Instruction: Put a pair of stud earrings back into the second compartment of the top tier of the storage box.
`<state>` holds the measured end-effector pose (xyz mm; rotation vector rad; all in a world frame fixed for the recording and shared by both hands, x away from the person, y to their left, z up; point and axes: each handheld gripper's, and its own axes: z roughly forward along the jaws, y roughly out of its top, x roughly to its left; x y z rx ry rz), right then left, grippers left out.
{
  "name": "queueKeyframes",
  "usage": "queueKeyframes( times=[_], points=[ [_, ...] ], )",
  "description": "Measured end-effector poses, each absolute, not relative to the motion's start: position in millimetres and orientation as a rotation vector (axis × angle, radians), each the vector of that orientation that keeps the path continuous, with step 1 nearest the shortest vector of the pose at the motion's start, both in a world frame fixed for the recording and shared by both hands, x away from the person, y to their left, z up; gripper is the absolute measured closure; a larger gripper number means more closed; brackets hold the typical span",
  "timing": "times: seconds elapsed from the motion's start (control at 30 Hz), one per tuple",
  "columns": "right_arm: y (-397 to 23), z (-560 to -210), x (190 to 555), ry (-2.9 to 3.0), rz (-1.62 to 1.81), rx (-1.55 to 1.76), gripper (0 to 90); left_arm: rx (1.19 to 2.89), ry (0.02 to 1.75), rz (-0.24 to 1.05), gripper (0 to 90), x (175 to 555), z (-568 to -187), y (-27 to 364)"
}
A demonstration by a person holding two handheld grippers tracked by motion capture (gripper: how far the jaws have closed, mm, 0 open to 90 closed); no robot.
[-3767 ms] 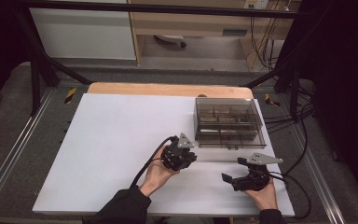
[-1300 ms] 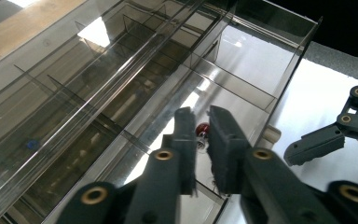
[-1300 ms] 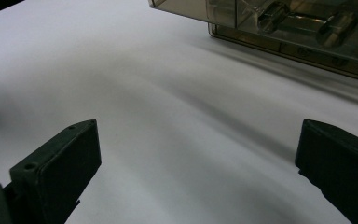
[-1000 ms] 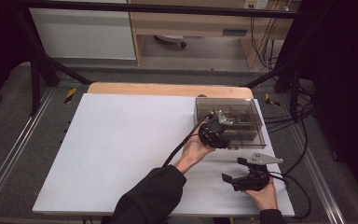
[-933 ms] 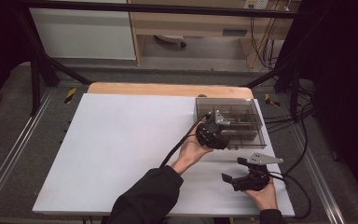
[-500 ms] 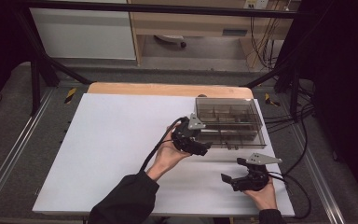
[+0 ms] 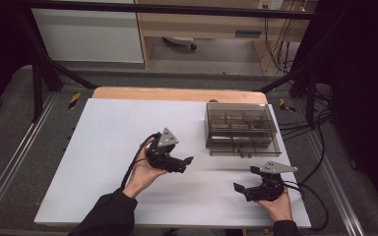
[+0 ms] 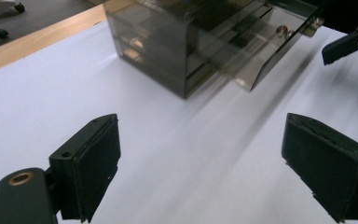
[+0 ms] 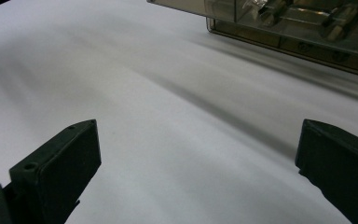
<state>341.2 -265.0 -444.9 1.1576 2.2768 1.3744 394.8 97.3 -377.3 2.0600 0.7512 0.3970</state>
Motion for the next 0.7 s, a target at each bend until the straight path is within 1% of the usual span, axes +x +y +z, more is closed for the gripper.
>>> queueKeyframes(
  times=[0.37,0.7],
  points=[
    [-264.6,-445.4,341.5,2.28,1.367,1.164,0.6,2.026,0.832,0.427,10.5,374.6,-402.8,166.8],
    [-264.7,-445.4,341.8,2.28,1.364,1.165,0.6,2.003,0.9,0.452,10.5,358.5,-422.1,208.6]
  ],
)
